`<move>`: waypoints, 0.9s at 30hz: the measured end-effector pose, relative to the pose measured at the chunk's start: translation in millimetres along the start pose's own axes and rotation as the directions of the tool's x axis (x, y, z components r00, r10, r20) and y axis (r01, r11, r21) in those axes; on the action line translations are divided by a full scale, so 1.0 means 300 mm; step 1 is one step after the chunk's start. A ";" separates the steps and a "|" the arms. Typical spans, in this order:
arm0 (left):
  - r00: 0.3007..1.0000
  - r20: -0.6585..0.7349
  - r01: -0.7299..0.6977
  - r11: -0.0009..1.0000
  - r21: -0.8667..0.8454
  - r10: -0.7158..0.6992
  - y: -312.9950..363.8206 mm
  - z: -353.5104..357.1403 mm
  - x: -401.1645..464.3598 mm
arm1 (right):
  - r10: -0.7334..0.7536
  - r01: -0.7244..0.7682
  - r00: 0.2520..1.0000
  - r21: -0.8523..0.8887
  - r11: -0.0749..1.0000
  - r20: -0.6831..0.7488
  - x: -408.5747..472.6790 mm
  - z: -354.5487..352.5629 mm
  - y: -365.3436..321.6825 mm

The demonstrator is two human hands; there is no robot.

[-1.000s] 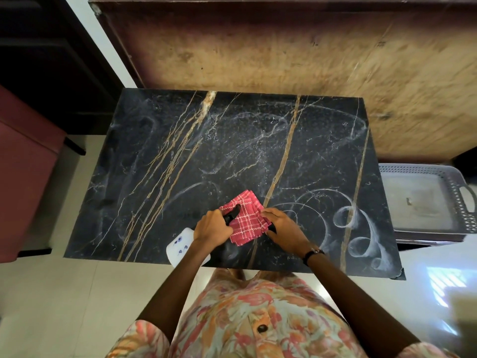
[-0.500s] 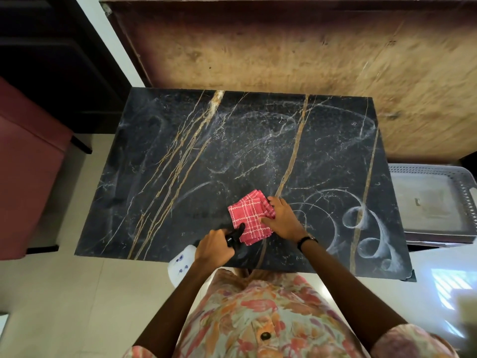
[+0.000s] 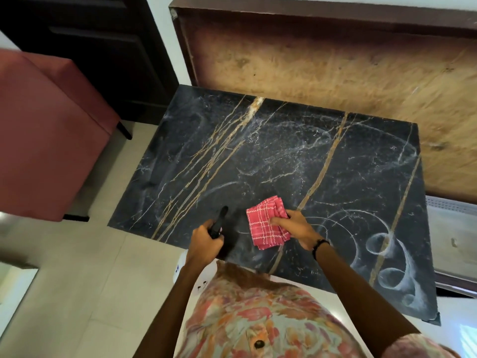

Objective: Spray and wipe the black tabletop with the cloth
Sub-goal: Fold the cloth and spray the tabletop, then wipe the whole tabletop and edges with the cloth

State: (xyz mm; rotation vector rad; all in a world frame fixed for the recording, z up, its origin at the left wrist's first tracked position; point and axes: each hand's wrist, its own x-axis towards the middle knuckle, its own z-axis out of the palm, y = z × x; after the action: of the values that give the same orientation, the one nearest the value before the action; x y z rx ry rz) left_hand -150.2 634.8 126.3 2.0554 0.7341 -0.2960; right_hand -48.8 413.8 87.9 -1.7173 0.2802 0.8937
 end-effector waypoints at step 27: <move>0.960 -0.277 -0.171 0.861 -0.479 0.037 -0.533 -0.913 0.272 | -0.470 0.496 0.748 -0.865 -0.073 0.468 0.132 1.163 -0.156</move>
State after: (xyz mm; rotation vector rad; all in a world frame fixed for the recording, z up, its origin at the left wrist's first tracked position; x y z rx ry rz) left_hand -200.9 958.1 133.0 1.6367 0.7570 0.2192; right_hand -140.2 755.2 63.7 -2.7172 -1.2972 0.4363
